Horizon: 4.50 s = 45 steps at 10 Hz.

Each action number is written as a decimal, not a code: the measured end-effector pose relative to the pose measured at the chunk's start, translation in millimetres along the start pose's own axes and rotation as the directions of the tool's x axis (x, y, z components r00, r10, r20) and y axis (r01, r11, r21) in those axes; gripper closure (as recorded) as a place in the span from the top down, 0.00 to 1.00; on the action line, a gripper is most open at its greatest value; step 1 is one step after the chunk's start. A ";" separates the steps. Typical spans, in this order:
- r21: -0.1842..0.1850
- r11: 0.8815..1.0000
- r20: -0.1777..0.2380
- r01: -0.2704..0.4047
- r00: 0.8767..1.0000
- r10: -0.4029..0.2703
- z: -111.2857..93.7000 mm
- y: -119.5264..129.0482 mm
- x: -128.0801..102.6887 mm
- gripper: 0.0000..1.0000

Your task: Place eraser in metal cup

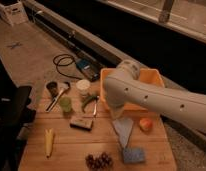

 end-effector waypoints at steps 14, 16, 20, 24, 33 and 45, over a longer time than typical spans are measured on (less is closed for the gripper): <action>-0.151 0.987 0.197 0.048 0.980 -0.018 101.8 -23.9 -142.9 0.65; -0.196 0.980 0.245 0.031 0.969 0.019 132.2 -27.7 -158.3 0.65; -0.259 0.966 0.257 -0.009 0.963 0.078 167.5 -34.8 -162.8 0.65; -0.311 0.948 0.214 -0.073 0.966 0.145 192.6 -34.2 -151.2 0.65; -0.292 0.921 0.151 -0.256 0.939 0.309 193.8 -22.6 -93.9 0.65; -0.143 0.977 0.207 -0.160 0.960 0.187 129.2 -53.6 -108.1 0.00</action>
